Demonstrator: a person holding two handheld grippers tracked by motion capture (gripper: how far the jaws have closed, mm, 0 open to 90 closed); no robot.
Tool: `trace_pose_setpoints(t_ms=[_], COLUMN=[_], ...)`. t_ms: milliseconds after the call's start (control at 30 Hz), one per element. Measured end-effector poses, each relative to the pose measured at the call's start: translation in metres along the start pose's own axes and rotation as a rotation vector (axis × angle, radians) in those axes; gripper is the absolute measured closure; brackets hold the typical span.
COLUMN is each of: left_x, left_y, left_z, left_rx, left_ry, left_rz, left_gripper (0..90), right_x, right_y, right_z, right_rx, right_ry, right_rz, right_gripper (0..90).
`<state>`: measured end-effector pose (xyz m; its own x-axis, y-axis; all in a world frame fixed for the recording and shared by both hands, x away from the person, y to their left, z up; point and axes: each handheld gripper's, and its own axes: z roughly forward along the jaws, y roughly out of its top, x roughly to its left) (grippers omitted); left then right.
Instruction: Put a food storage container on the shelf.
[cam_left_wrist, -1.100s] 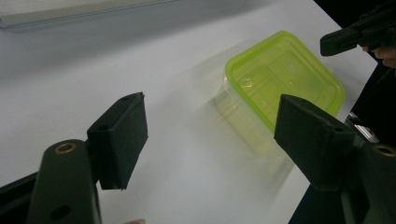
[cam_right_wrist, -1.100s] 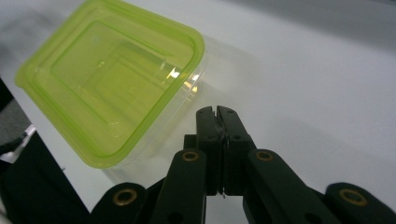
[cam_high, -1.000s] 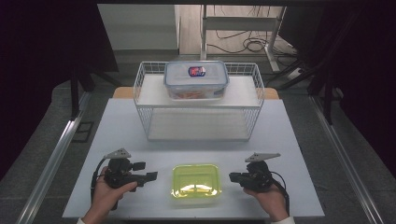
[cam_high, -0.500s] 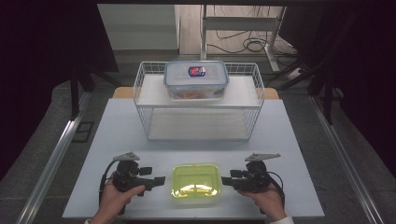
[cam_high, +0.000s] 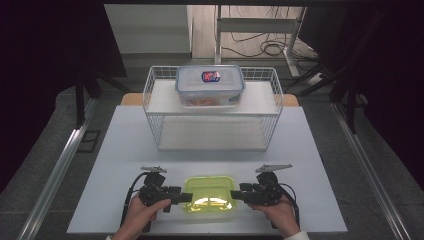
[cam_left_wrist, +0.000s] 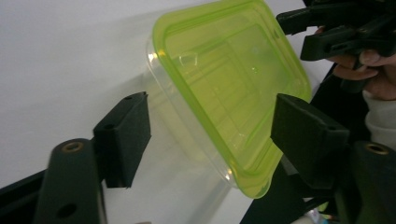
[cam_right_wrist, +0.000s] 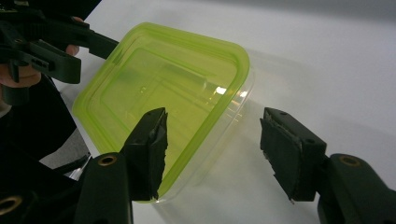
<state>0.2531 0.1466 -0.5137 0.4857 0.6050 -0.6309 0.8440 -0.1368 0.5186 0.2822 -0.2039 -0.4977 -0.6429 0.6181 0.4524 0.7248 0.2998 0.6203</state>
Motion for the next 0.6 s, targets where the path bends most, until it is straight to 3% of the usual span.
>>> trace_pose_setpoints(t_ms=[333,533,600], left_x=[0.001,-0.002,-0.003], left_y=[0.0,-0.002,-0.003], left_z=[0.007,0.011,0.013], left_rx=[0.017,0.018,0.02], left_ry=[-0.007,-0.02,-0.001], left_rz=[0.001,0.01,0.024], left_gripper=[46.3,59.4,62.1], right_x=[-0.002,-0.003,-0.003], right_y=[0.0,-0.002,-0.002], right_z=[0.004,0.007,0.008], right_rx=[-0.007,0.01,0.016], right_ry=[0.021,0.04,0.047], right_rz=[0.033,0.048,0.054], right_gripper=[44.5,54.7,55.7])
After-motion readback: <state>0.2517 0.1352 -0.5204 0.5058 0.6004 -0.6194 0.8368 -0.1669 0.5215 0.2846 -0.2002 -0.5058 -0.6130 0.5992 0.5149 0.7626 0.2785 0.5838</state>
